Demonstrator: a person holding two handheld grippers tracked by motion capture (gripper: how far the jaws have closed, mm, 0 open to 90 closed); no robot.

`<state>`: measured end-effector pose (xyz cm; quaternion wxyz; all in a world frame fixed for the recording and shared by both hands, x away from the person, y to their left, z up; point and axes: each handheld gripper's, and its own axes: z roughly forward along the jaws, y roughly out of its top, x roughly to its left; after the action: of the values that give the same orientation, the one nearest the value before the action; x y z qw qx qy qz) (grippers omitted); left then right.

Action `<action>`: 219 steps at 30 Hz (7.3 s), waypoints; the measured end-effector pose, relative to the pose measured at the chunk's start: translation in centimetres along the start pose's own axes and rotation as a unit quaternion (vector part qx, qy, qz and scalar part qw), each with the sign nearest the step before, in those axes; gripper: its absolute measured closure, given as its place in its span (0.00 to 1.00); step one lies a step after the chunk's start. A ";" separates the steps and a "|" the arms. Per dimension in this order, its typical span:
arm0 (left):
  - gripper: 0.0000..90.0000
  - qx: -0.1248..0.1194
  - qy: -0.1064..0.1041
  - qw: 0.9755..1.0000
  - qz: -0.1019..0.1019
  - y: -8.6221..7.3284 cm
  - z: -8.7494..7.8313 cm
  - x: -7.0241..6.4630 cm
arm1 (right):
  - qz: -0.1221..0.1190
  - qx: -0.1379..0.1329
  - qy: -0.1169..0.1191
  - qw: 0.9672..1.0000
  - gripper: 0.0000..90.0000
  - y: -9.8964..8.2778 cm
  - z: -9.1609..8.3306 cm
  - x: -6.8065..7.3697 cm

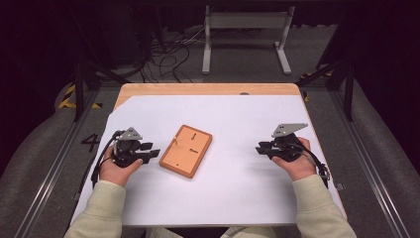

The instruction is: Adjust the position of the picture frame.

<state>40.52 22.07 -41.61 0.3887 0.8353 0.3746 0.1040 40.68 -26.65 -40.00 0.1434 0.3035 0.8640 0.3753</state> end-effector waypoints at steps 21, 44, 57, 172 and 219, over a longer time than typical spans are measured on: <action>1.00 0.036 0.012 0.999 -0.036 -0.2 2.7 0.6 | 0.009 0.002 0.004 1.000 0.86 -0.1 -1.0 0.4; 1.00 0.097 -0.041 0.994 -0.014 -0.3 4.3 -0.4 | 0.012 -0.002 0.006 1.000 0.85 -0.1 -1.4 0.4; 1.00 0.149 -0.104 0.982 0.053 0.7 5.8 -5.0 | 0.014 -0.007 0.006 1.000 0.85 -0.1 -1.7 0.2; 0.64 0.029 -0.037 0.998 -0.030 -0.6 1.8 -1.5 | -0.031 0.121 0.023 0.992 1.00 11.8 17.5 1.3; 1.00 0.088 -0.047 0.995 -0.018 -0.7 5.0 -2.2 | 0.000 0.009 0.017 1.000 1.00 6.1 5.7 1.7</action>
<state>40.93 18.00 -45.23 0.3332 0.8631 0.3788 0.0239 44.63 -19.12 -39.40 0.1254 0.2985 0.8698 0.3724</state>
